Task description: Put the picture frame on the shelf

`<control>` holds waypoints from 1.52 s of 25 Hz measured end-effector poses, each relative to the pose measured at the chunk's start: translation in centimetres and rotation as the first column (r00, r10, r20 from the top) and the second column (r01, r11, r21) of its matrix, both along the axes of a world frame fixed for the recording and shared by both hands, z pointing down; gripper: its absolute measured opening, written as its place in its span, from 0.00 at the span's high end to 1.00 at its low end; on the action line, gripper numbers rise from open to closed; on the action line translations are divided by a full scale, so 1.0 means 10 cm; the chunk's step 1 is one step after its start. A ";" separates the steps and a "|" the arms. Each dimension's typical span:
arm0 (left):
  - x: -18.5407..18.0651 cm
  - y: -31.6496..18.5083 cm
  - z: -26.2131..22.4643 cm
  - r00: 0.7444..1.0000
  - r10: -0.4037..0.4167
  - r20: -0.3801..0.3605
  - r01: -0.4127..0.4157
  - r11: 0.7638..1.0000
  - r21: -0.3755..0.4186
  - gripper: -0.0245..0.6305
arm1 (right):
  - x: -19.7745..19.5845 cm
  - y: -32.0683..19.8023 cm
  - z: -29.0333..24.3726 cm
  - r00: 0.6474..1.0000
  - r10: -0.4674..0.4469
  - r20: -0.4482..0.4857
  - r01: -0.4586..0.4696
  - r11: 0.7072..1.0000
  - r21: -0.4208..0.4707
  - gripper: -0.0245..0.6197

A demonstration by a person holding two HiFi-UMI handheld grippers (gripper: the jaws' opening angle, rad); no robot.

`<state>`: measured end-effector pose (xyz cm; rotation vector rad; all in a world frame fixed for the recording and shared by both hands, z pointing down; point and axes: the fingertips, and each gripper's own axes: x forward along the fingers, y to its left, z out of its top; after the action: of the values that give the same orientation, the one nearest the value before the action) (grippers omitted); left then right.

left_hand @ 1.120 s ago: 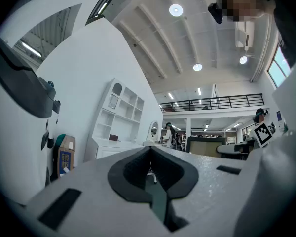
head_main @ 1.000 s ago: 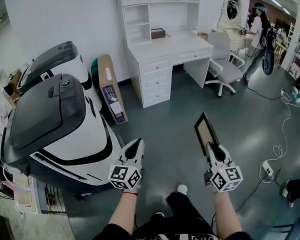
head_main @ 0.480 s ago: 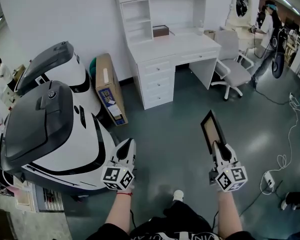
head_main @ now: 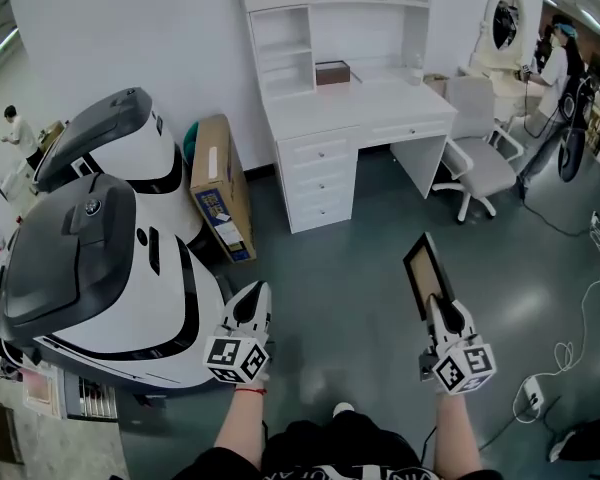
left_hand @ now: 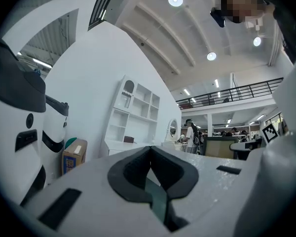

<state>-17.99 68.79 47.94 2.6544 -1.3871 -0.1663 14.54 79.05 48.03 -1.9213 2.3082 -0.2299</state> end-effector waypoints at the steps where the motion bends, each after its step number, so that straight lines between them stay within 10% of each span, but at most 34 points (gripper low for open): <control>1: 0.06 -0.04 0.00 1.000 0.000 -0.002 0.000 1.000 0.002 0.95 | 0.04 -0.06 0.00 1.000 -0.004 -0.001 0.004 1.000 0.001 0.88; 38: 0.57 -3.40 0.01 1.000 -0.001 -0.020 0.001 1.000 -0.029 0.95 | -0.16 -3.82 -0.06 0.990 -0.139 0.021 0.139 0.990 -0.019 0.88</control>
<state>-12.26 34.82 48.02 2.6212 -1.3739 -0.1716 12.95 40.81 47.43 -1.7598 2.4385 -0.2859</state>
